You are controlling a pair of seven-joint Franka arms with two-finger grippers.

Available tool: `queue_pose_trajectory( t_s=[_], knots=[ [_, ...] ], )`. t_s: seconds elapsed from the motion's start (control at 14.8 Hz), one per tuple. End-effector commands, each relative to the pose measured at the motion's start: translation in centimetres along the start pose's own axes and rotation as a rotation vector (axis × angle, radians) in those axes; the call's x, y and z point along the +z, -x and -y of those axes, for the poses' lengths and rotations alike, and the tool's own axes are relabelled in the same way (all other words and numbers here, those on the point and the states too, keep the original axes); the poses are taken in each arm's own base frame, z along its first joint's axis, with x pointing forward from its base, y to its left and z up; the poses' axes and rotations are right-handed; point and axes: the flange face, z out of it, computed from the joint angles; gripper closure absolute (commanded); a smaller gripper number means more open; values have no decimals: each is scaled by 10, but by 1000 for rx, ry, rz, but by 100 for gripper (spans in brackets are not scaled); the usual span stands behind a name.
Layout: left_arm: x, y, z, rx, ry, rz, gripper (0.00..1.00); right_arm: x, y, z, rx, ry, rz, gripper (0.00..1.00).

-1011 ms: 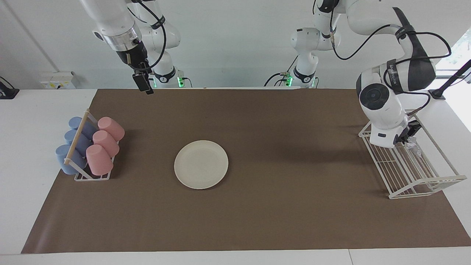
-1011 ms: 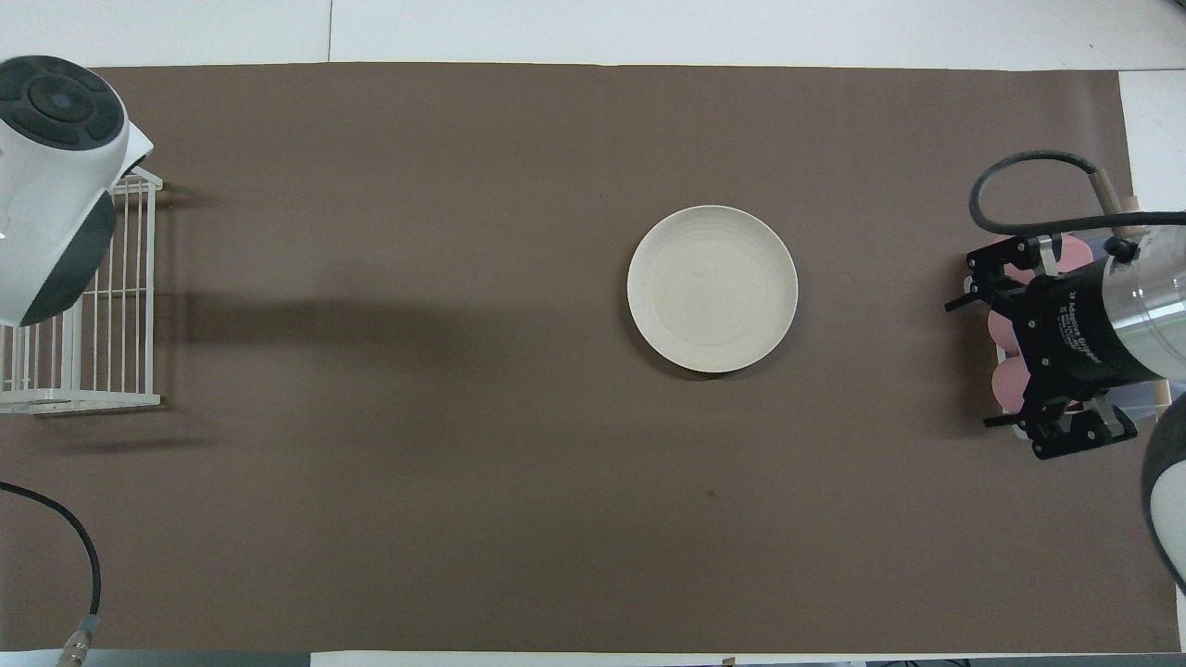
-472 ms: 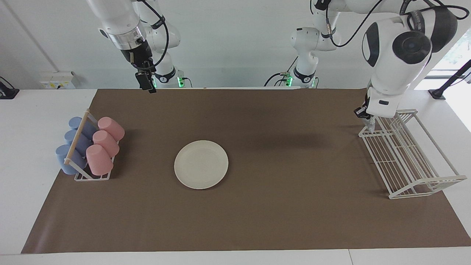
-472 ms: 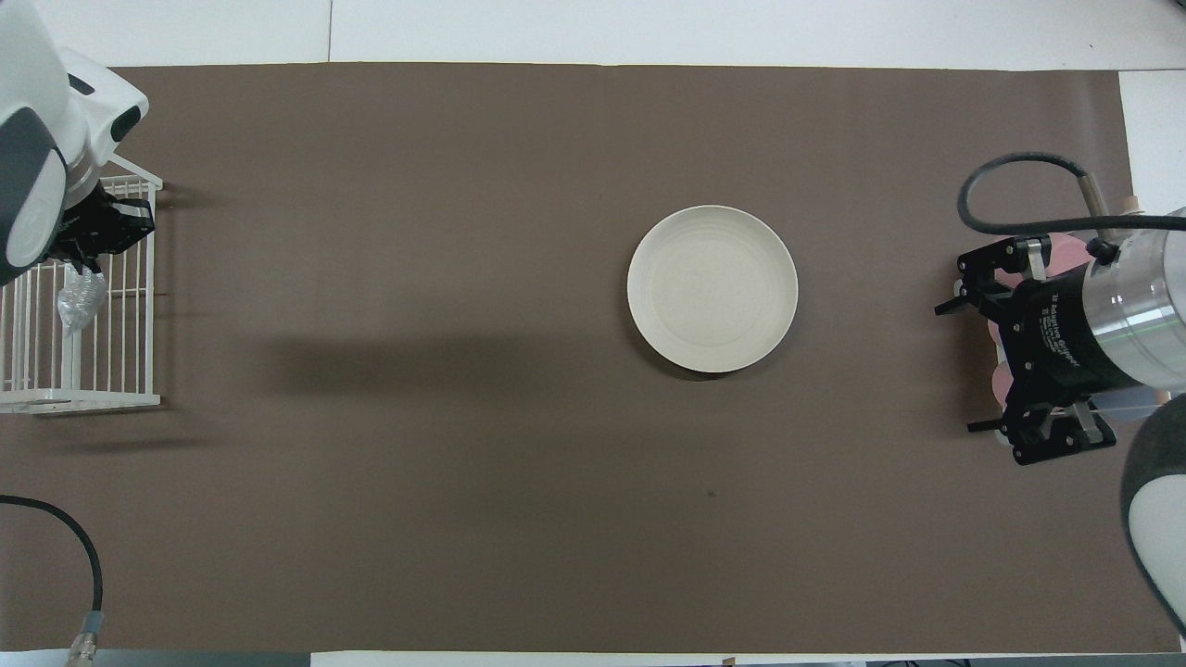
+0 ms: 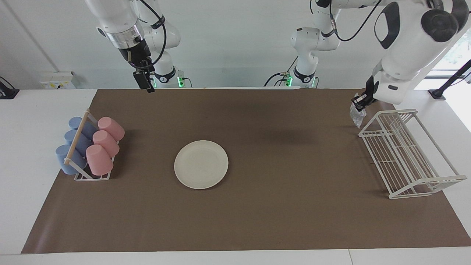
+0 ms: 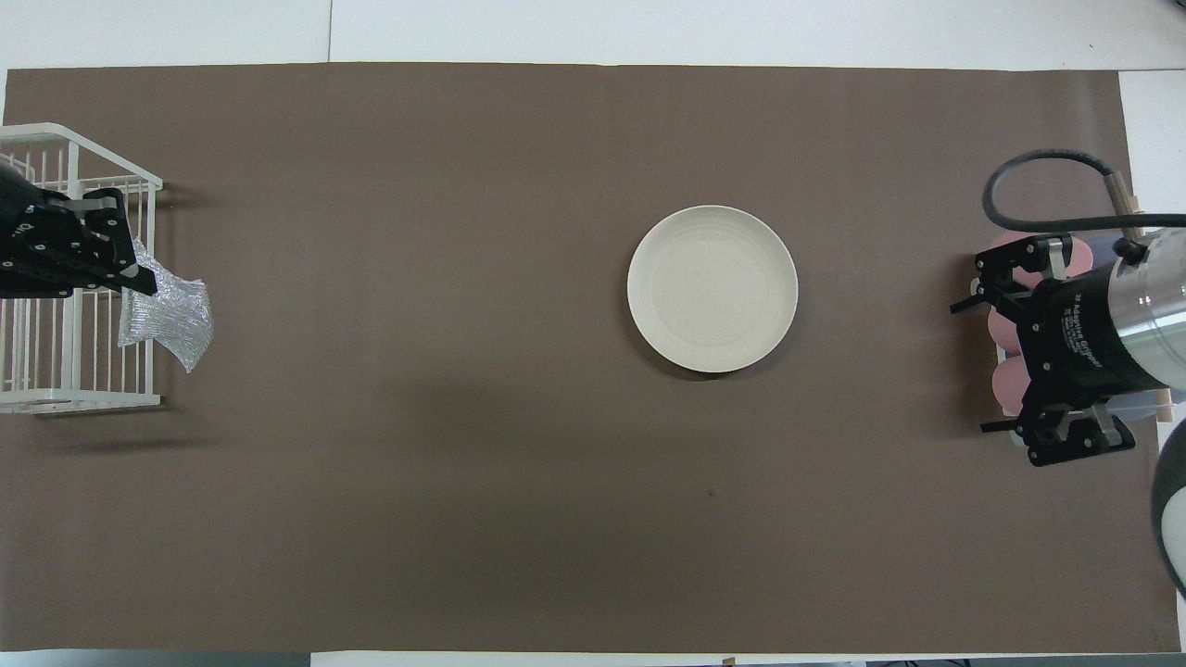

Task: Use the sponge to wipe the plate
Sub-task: 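Lift the cloth out of the basket toward the plate with the left gripper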

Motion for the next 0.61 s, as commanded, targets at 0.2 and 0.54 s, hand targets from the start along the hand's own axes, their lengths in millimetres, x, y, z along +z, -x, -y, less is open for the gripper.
queue_pose_trajectory(
  t_s=[0.2,0.54],
  knots=[
    [70,35,25,-58,420,48,100,3,26,-12,65,6,9,0],
    [145,84,1,-41,589,73,100,1,66,-12,148,-47,96,0]
  ],
)
